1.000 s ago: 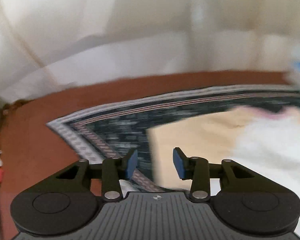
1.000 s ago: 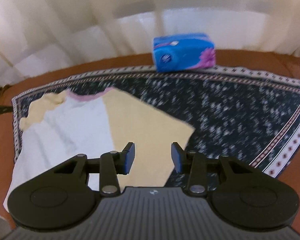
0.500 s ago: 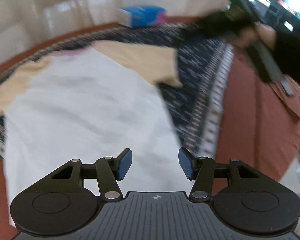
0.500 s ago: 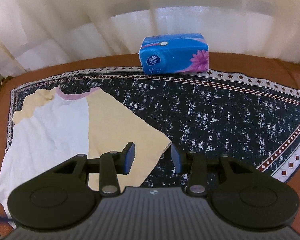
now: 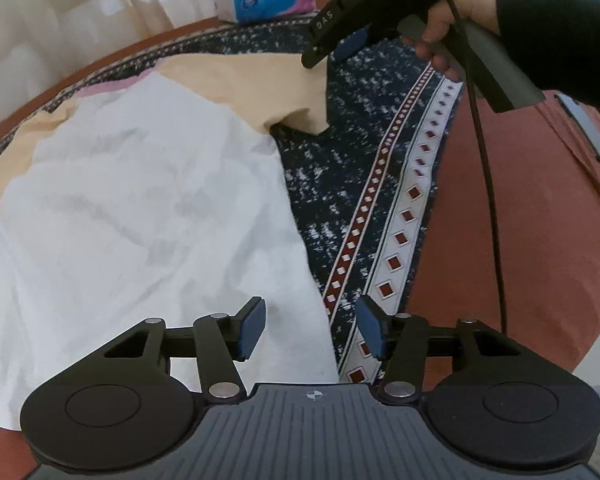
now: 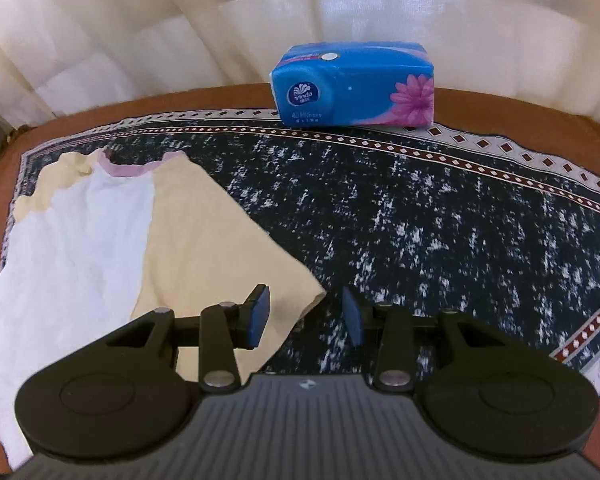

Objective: Fold clothes

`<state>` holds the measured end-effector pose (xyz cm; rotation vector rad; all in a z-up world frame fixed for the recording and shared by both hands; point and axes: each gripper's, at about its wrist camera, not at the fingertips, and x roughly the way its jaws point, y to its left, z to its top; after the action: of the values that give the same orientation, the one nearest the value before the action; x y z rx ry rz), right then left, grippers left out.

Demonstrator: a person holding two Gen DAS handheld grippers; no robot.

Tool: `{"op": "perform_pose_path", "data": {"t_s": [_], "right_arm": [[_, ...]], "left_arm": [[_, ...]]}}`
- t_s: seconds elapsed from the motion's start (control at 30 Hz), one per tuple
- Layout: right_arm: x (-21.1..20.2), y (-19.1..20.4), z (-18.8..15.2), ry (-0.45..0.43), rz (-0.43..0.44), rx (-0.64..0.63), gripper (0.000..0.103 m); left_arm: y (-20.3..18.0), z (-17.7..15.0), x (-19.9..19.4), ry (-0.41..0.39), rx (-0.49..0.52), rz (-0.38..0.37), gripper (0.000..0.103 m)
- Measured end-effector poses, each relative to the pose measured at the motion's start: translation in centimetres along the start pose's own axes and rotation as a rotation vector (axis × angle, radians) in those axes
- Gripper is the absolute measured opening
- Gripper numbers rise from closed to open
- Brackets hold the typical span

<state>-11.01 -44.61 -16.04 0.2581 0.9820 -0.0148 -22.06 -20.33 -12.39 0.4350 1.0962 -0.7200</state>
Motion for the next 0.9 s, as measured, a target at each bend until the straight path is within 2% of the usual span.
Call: {"op": "perform_pose_path", "data": {"t_s": [0.07, 0.1, 0.13, 0.23, 0.27, 0.37, 0.5, 0.6, 0.67, 0.8, 0.83, 0.9], "right_arm": [[0.5, 0.1, 0.2, -0.002, -0.001, -0.004, 0.044], [0.7, 0.1, 0.3, -0.002, -0.001, -0.009, 0.044], [0.9, 0.3, 0.4, 0.007, 0.001, -0.017, 0.042], [1.0, 0.6, 0.8, 0.032, 0.021, -0.036, 0.008], [0.7, 0.7, 0.9, 0.030, 0.026, -0.035, 0.007], [-0.4, 0.9, 1.7, -0.002, 0.033, -0.040, 0.004], [-2.5, 0.2, 3.8, -0.071, 0.019, -0.027, 0.003], [-3.1, -0.7, 4.8, -0.094, -0.009, -0.010, 0.003], [-2.3, -1.5, 4.9, -0.077, -0.042, 0.004, 0.003], [0.5, -2.3, 3.5, 0.014, -0.095, 0.017, 0.004], [0.6, -2.4, 3.1, 0.015, -0.100, 0.024, 0.005], [0.6, -2.4, 2.6, 0.007, -0.103, 0.046, 0.009]], "left_arm": [[0.3, 0.1, 0.3, 0.007, -0.014, -0.001, 0.061], [0.4, 0.1, 0.4, 0.012, -0.019, -0.004, 0.053], [0.5, 0.2, 0.6, 0.016, -0.024, -0.007, 0.038], [1.2, 0.1, 1.2, 0.041, -0.047, -0.003, 0.003], [1.5, 0.2, 1.2, 0.041, -0.055, -0.002, 0.001], [2.2, 0.5, 0.3, 0.023, -0.078, -0.041, 0.000], [2.0, 1.2, -1.2, -0.010, -0.049, -0.067, 0.000], [1.3, 1.3, -1.0, -0.007, -0.024, -0.098, 0.000], [0.5, 0.9, 0.0, 0.023, -0.003, -0.118, 0.000], [-0.7, -0.6, 2.1, 0.085, 0.013, -0.162, 0.001], [-0.9, -0.8, 2.1, 0.085, 0.017, -0.165, 0.018], [-0.6, -0.9, 1.1, 0.050, 0.023, -0.156, 0.028]]}}
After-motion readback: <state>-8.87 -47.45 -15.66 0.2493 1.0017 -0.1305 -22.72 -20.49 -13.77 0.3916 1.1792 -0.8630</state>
